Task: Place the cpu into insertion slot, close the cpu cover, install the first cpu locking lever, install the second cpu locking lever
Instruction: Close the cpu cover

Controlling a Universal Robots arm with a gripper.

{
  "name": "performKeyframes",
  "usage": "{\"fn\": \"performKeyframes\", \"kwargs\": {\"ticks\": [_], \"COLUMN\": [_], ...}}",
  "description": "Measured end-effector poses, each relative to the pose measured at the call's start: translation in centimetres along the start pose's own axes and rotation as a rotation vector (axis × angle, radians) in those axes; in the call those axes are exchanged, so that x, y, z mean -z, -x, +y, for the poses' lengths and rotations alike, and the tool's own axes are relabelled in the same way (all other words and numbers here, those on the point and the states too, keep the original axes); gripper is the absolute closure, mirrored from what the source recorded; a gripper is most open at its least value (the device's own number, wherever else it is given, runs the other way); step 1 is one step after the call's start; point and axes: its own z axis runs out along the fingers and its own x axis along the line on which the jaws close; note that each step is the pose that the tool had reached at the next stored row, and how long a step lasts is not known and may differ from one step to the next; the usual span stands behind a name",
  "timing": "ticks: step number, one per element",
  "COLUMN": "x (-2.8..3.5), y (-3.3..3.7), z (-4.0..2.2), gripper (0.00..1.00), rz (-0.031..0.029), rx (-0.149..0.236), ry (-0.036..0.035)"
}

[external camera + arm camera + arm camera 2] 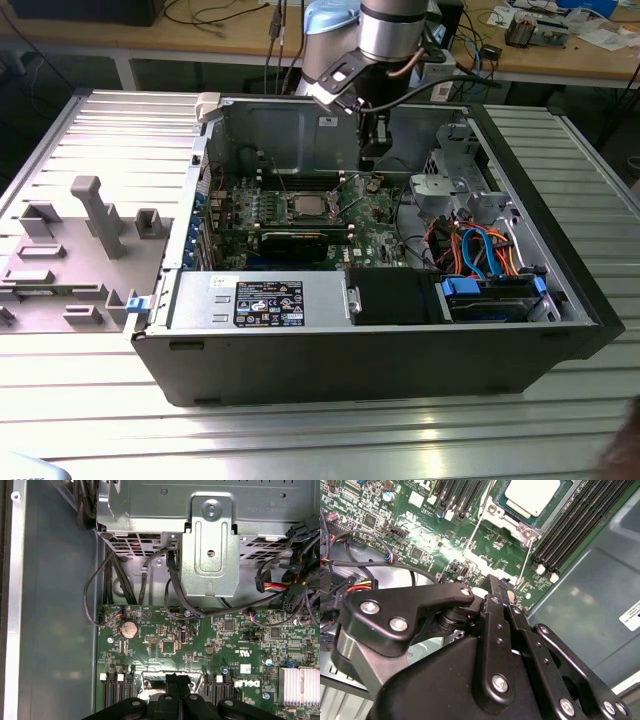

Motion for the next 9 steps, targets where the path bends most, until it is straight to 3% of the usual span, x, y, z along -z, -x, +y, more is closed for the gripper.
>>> {"fn": "performKeyframes", "kwargs": {"ticks": [9], "x": [-0.14], "y": [-0.02], "z": [0.42], "gripper": [0.89], "rz": [0.0002], "rx": [0.0], "ry": [0.0]}}
